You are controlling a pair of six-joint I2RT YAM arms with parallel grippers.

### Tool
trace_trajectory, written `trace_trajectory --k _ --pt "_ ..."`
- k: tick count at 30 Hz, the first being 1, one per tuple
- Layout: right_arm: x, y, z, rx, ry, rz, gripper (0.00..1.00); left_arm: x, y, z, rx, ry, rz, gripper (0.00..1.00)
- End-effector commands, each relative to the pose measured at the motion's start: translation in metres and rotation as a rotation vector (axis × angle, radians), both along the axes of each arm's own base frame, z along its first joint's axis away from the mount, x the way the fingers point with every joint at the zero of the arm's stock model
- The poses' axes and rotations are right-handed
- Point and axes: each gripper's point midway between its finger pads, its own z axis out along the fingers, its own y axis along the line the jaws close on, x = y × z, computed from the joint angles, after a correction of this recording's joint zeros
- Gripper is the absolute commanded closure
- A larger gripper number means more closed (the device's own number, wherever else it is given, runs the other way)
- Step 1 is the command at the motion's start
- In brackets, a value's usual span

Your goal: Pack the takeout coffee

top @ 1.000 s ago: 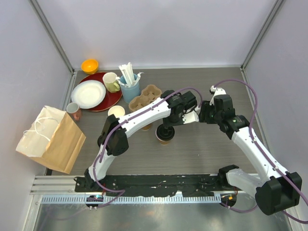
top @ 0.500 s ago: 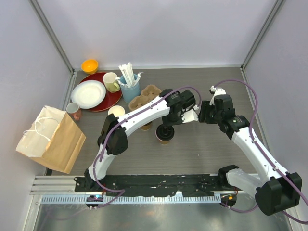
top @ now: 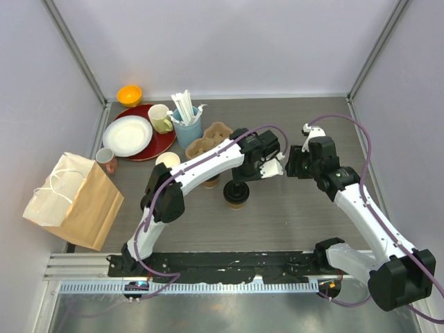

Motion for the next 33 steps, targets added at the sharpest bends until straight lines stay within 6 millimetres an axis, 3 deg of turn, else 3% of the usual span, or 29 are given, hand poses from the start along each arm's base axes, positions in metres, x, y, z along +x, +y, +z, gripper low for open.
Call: trace_trajectory --k 1,19,27,33 --pt "0.003 0.001 0.011 0.011 -0.044 0.013 0.45 -0.035 0.048 0.008 0.177 0.149 -0.012 1.00" --pt "0.002 0.002 0.011 0.014 -0.048 0.023 0.44 -0.038 0.047 -0.008 0.129 0.222 0.037 0.99" --pt "0.002 0.003 0.013 0.013 -0.056 0.027 0.44 -0.028 0.040 0.016 0.063 0.150 0.051 0.72" --pt "0.001 0.009 0.012 0.036 -0.048 0.057 0.44 -0.023 0.035 0.033 0.013 0.109 0.060 0.61"
